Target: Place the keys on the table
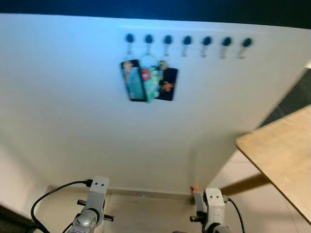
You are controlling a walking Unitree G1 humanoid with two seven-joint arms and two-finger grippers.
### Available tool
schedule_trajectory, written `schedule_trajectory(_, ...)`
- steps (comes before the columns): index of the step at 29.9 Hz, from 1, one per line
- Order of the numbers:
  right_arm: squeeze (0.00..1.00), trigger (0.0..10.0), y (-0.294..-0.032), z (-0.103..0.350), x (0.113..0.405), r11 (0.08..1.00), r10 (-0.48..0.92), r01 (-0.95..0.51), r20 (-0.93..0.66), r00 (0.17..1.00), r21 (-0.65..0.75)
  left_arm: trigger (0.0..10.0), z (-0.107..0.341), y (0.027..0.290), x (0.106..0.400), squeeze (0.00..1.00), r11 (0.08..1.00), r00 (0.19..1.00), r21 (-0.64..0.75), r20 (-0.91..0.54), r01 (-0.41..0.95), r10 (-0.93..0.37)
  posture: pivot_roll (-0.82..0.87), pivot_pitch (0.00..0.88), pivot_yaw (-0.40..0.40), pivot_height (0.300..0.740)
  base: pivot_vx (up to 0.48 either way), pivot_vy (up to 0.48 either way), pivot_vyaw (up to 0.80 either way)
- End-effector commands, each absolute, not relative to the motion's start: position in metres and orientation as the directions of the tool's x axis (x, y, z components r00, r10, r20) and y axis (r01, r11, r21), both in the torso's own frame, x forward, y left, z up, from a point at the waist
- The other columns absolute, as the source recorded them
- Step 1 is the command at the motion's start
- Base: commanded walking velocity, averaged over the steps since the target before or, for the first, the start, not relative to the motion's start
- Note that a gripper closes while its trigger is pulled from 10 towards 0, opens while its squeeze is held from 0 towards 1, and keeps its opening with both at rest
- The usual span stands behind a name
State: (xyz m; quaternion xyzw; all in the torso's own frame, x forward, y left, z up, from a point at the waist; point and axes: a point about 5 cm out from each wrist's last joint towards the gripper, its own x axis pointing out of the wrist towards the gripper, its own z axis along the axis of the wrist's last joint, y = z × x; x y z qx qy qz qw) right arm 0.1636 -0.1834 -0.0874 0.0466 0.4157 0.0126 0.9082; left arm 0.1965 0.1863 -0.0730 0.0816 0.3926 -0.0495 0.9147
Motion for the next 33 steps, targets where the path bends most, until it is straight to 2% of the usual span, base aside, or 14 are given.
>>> schedule_trajectory(1,0.00,10.0,-0.185,-0.088,0.162,0.996,0.054,0.023,-0.755,0.654,0.092,10.0,-0.073,0.184,0.197,0.00,0.980,0.691,0.116,-0.722,0.163,-0.030,0.03,0.030,-0.025,0.740,0.000,0.000,-0.80)
schedule_trajectory(15,0.00,10.0,-0.182,-0.087,0.165,0.995,0.080,-0.012,-0.749,0.658,0.097,10.0,-0.069,0.191,0.201,0.00,0.983,0.718,0.120,-0.696,0.138,-0.016,0.04,0.039,-0.014,0.740,0.000,0.000,-0.80)
schedule_trajectory(33,0.00,10.0,-0.181,-0.085,0.171,0.995,0.096,-0.048,-0.745,0.660,0.086,10.0,-0.064,0.185,0.208,0.00,0.987,0.750,0.106,-0.661,0.123,-0.022,0.03,0.033,-0.026,0.740,0.000,0.000,-0.80)
